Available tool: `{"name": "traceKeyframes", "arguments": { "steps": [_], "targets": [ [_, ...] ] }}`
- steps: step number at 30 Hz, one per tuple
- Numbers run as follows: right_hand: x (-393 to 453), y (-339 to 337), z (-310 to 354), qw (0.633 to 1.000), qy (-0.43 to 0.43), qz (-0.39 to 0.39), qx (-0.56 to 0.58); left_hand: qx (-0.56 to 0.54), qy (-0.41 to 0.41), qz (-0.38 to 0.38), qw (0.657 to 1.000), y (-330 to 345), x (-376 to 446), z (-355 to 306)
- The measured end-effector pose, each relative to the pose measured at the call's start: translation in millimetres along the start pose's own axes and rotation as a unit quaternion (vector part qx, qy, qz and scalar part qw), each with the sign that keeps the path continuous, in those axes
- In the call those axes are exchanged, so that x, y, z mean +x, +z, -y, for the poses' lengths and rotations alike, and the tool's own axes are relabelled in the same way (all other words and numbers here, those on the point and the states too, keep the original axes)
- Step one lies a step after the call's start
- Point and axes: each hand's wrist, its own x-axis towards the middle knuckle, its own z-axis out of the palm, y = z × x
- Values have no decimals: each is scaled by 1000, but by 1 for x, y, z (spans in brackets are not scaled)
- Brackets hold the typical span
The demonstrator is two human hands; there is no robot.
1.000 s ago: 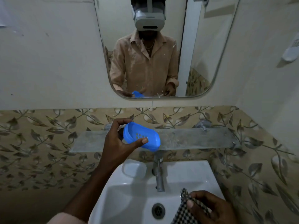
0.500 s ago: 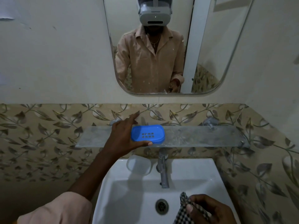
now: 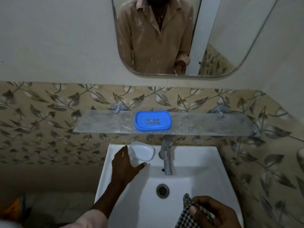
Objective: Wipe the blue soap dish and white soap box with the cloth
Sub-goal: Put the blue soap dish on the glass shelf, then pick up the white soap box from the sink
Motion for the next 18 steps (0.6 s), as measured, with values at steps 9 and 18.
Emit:
{"name": "traceKeyframes", "arguments": {
  "steps": [9,18],
  "targets": [
    [1,2,-12,1000,24,-11,11,25,-50,-18,998,60,29,-15],
    [5,-7,-12,999,-25,-22,-13,-194,55,44,978,6,-48,-35]
  ]
}}
